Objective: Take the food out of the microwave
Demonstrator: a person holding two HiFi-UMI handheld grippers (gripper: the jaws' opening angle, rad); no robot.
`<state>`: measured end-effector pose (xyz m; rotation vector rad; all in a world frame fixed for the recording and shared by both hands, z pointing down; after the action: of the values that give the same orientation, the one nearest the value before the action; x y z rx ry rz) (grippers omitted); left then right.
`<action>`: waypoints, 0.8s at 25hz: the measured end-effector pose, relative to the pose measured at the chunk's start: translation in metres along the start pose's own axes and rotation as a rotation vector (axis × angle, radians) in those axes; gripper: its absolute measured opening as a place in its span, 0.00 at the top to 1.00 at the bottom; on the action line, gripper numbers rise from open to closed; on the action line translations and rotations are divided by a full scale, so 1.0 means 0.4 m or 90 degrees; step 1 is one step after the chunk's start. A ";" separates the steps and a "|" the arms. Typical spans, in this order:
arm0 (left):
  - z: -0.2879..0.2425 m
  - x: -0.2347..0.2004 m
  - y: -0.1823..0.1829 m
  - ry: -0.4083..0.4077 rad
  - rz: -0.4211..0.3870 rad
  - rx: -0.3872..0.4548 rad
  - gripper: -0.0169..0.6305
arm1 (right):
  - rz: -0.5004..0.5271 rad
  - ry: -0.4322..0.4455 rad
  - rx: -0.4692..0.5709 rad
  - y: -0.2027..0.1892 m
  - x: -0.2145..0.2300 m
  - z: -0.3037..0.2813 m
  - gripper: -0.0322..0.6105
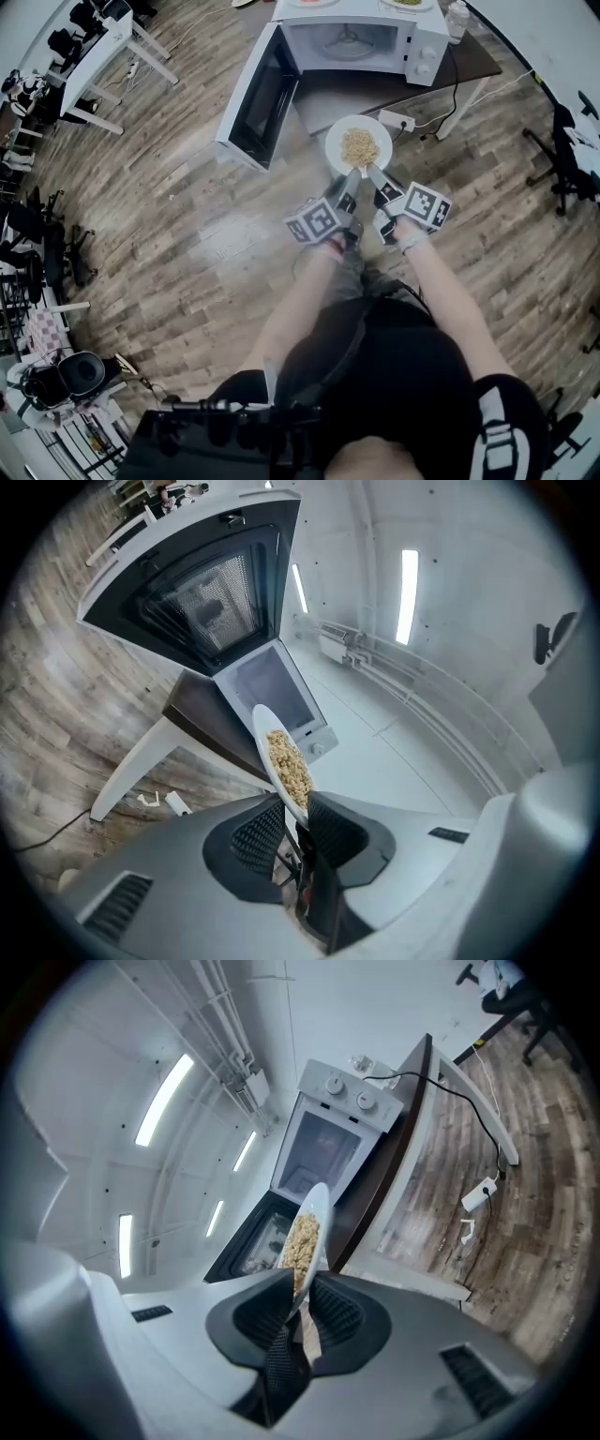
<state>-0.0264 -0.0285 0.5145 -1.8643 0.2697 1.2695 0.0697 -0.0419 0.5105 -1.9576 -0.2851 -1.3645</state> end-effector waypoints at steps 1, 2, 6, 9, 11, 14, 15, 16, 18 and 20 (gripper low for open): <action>0.007 0.003 -0.007 0.000 0.000 0.001 0.86 | -0.001 0.001 0.000 -0.007 -0.001 0.008 0.87; 0.014 0.007 -0.014 0.000 0.000 0.001 0.86 | -0.003 0.001 0.000 -0.014 -0.003 0.015 0.87; 0.041 0.017 -0.036 0.000 0.000 0.001 0.86 | -0.003 -0.001 -0.002 -0.039 -0.008 0.040 0.87; 0.048 0.022 -0.049 0.000 0.002 0.000 0.86 | 0.007 -0.010 -0.005 -0.043 -0.002 0.056 0.87; 0.057 0.025 -0.060 0.000 0.002 -0.002 0.86 | -0.006 -0.001 -0.005 -0.056 -0.010 0.064 0.87; 0.069 0.028 -0.077 0.000 0.002 -0.006 0.86 | -0.014 -0.001 -0.005 -0.073 -0.008 0.079 0.87; 0.071 0.028 -0.082 0.000 0.003 -0.007 0.86 | -0.015 -0.002 -0.005 -0.077 -0.006 0.083 0.87; 0.072 0.029 -0.087 0.000 0.004 -0.009 0.86 | -0.016 -0.004 -0.005 -0.080 -0.004 0.087 0.87; 0.077 0.030 -0.097 0.001 0.007 -0.012 0.86 | -0.020 -0.008 -0.007 -0.088 -0.002 0.096 0.87; 0.084 0.033 -0.104 0.002 0.007 -0.014 0.86 | -0.021 -0.006 -0.008 -0.094 -0.004 0.102 0.87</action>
<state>-0.0183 0.0255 0.5204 -1.8853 0.2692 1.2825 0.0780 0.0125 0.5181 -1.9787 -0.3162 -1.3811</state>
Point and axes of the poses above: the fingertips, and each gripper's own axes: z backward along the fingers, x to its right, y out of its top, the point moved 4 cm from there along z, backward along the fingers, and after that the axes turned 4 degrees about -x, right-handed, at the moved point
